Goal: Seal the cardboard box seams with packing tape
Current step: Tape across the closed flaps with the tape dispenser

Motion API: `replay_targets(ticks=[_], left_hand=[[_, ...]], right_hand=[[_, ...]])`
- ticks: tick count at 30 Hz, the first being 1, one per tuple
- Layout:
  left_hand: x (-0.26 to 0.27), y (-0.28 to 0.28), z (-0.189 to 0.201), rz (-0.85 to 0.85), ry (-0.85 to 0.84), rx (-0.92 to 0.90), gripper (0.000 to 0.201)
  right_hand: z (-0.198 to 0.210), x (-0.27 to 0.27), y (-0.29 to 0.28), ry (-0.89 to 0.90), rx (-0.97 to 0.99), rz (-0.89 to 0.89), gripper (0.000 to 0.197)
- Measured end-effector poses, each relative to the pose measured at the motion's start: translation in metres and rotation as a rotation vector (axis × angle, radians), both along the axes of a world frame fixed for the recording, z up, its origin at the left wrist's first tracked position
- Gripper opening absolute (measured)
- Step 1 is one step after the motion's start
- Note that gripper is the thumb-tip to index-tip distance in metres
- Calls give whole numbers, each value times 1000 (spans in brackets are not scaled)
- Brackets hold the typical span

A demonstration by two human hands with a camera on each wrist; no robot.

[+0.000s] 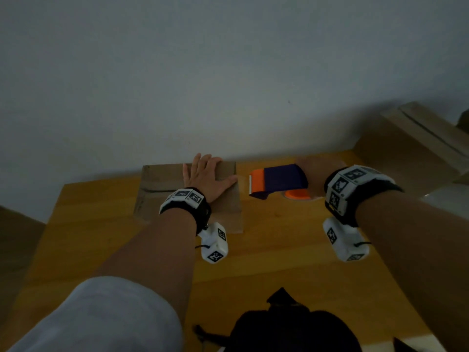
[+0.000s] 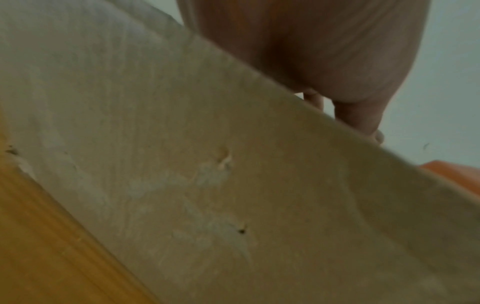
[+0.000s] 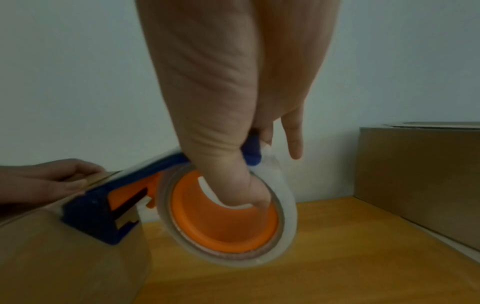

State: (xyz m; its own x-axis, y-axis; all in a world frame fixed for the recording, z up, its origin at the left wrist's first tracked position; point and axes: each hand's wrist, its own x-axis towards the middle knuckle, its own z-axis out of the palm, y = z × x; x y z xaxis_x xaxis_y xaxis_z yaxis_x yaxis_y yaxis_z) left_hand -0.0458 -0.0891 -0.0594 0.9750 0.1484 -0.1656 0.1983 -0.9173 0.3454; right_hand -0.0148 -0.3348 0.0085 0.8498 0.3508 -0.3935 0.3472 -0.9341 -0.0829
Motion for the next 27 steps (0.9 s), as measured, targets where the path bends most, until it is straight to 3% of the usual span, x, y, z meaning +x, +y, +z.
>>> replay_targets(ticks=[6,10,15,18,22,27], left_hand=[[-1,0,0,14,11,-16,57],[0,0,1,16,28,-23,56],[0,-1,2,15,34,-23,56],[0,-1,4,6,44,-22,55],[2,-1,7,3,68,-21,55],[8,10,19,21,58,-138,56]], right_hand=[[-9,4,27,-147,-200,7,33],[-4,7,43,-229,-263,38,45],[11,10,51,-330,-320,146,36],[4,-1,53,-395,-501,317,24],[-16,-12,43,-131,-410,46,37],[-34,-4,32,-55,-302,-173,48]])
